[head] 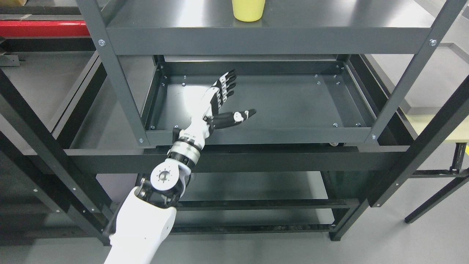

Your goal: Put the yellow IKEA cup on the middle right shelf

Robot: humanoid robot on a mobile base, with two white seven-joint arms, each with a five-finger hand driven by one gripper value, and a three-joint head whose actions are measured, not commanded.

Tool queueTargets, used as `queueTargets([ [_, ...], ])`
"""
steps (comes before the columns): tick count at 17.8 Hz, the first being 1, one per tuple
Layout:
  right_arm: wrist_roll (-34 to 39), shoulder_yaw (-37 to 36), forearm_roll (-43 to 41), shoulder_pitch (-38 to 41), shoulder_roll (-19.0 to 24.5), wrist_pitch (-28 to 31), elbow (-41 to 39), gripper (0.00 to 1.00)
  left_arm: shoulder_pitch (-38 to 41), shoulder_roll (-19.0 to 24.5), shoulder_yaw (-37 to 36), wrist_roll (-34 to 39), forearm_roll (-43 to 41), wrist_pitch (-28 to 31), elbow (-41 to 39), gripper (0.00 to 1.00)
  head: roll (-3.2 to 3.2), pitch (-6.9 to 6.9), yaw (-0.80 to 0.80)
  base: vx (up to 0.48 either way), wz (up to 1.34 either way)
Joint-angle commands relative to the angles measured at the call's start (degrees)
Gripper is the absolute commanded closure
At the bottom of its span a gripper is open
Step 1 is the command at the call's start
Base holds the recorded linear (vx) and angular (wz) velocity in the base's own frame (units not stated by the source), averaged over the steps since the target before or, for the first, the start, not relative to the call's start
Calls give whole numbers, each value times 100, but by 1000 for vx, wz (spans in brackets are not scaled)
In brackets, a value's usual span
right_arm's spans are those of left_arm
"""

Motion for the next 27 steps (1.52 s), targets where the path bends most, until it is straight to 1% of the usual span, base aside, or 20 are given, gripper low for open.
queueTargets([
  [1,3,97,-141,80,-100,5,1,1,1059,100,651,-270,-248,46,-1384,1,0,0,0,0,0],
  [2,3,97,-141,80,-100,5,1,1,1191,100,659,-393,-248,116,-1552,1,0,0,0,0,0],
  [4,3,97,-141,80,-100,5,1,1,1192,100,807,-447,-248,222,-1641,1,0,0,0,0,0],
  [7,3,97,-141,80,-100,5,1,1,1069,100,1089,-639,-248,205,-1607,1,0,0,0,0,0],
  [11,3,97,-141,80,-100,5,1,1,1113,100,1494,-666,-248,222,-1598,1,0,0,0,0,0],
  [16,3,97,-141,80,-100,5,1,1,1130,100,1503,-631,-257,318,-1598,1,0,0,0,0,0],
  [27,3,97,-141,80,-100,5,1,1,1086,100,1556,-658,-249,319,-1615,1,0,0,0,0,0],
])
